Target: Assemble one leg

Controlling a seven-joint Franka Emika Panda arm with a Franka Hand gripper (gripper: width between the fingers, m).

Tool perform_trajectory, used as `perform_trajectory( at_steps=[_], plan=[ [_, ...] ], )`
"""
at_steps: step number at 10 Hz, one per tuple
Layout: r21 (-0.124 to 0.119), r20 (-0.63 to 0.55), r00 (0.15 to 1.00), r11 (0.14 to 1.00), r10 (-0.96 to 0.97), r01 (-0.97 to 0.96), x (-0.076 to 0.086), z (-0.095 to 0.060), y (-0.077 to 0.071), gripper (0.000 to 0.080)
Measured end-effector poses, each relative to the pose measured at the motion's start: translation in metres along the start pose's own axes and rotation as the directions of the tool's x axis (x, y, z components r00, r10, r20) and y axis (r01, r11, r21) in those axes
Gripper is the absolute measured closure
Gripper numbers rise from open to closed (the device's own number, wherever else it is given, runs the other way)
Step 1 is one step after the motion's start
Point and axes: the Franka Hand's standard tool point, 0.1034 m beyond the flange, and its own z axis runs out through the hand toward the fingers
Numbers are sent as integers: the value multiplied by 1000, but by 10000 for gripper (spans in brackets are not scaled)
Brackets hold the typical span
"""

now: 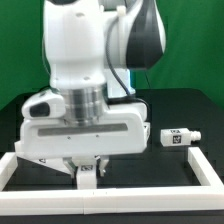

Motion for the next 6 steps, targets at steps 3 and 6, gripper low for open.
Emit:
perform_trajectory(
  at_steps=[3,6],
  plan=[
    [-6,1,999,999,-47,47,0,-29,35,537],
    [3,3,1000,1000,-10,10,-31,-51,20,537]
  ],
)
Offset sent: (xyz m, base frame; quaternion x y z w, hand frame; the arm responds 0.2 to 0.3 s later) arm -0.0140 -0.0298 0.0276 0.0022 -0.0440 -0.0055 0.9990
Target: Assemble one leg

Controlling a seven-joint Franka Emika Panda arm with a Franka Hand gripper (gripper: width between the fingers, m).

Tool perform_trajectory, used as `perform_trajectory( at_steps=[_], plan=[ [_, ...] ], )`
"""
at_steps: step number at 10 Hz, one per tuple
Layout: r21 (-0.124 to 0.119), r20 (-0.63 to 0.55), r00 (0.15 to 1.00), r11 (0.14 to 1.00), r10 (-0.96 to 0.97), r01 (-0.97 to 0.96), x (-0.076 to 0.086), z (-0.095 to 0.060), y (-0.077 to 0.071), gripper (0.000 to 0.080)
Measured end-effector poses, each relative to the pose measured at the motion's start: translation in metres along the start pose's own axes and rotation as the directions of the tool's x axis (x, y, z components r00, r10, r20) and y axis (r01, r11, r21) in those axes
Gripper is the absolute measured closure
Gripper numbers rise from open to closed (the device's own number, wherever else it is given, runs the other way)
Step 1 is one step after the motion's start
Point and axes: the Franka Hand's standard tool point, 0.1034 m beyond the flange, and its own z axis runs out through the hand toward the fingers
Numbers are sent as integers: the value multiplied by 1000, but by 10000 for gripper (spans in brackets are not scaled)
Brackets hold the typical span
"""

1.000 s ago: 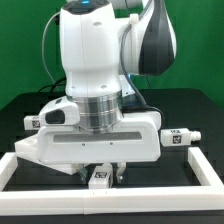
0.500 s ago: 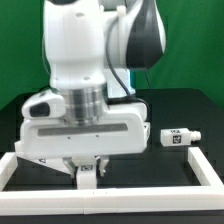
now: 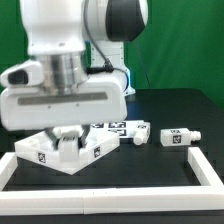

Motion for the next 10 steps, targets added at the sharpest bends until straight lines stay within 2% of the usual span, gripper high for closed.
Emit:
perform_trajectory(
  at_steps=[1,2,3,7,9,10],
  plan=[
    [7,-9,999,1000,31,-31,-18,-18,-11,535],
    [3,-42,998,999,41,-40,-27,-23,-21,535],
    [-4,-57,998,1000,26,-27,-26,-16,-27,535],
    [-3,-49,998,1000,28,-28,-31,-14,-27,535],
    [6,-23,999,999,48,-48,-80,-17,-37,535],
    [15,-12,996,996,90,-90,-106,-24,-46,535]
  ],
)
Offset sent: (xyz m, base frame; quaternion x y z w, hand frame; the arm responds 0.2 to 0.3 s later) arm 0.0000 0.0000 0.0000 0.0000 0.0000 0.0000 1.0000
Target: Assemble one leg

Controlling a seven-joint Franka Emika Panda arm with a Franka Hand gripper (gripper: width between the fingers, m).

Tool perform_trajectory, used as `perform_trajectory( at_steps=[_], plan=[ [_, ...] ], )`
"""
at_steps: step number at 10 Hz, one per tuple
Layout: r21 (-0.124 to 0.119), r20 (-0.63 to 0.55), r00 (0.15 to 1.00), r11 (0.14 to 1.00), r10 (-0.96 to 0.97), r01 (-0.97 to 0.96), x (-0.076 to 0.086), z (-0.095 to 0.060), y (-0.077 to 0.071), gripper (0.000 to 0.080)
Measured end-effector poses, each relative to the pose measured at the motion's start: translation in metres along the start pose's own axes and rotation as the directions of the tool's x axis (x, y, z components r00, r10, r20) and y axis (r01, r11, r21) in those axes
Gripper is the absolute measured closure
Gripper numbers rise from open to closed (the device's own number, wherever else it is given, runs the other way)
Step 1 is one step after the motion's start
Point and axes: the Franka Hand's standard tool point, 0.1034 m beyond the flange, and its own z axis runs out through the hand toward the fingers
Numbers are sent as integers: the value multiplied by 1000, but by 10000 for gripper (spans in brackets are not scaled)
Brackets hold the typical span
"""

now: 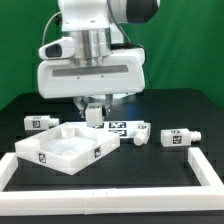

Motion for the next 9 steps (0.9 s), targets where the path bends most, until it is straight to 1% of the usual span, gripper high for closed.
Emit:
perform_trajectory(
  at_steps=[1,2,3,6,7,9],
  plan=[
    [7,3,1000,1000,30,-30,-20,-9,-9,535],
    [2,2,998,998,67,-67,-28,-13,-19,535],
    [0,0,997,997,74,-74,-28,-14,-24,535],
    [0,1,997,997,76,-76,-29,-11,-23,535],
    [-2,-8,997,997,76,-76,-37,-5,-24,535],
    [-14,-25,997,997,76,-77,-74,16,-23,535]
  ],
)
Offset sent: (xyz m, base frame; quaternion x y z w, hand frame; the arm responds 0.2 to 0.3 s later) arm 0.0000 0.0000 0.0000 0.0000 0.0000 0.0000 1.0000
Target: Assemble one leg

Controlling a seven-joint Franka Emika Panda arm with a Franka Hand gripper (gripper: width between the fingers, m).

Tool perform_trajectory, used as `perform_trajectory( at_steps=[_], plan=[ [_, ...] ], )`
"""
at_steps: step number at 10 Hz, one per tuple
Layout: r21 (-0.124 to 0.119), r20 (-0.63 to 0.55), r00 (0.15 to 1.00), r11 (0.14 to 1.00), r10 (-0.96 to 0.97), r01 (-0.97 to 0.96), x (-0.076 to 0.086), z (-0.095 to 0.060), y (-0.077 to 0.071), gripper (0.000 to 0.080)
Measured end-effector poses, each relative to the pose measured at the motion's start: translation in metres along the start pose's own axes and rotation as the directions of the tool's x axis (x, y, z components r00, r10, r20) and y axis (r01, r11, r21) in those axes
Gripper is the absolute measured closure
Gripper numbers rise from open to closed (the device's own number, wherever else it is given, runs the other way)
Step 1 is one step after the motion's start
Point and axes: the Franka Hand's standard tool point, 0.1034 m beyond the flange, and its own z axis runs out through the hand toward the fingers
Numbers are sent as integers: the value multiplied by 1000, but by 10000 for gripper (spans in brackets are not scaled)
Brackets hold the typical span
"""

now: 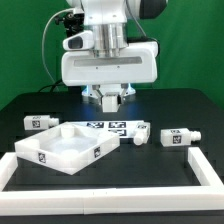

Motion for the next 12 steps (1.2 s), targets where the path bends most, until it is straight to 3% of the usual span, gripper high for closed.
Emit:
perform_trajectory(
  at_steps=[2,5,12],
  plan=[
    [-24,-19,1000,1000,-10,10,-24,28,4,535],
    [-39,-25,999,999,-24,24,-25,52,2,535],
    [-21,-17,997,997,-76,76,-30,51,-27,535]
  ],
)
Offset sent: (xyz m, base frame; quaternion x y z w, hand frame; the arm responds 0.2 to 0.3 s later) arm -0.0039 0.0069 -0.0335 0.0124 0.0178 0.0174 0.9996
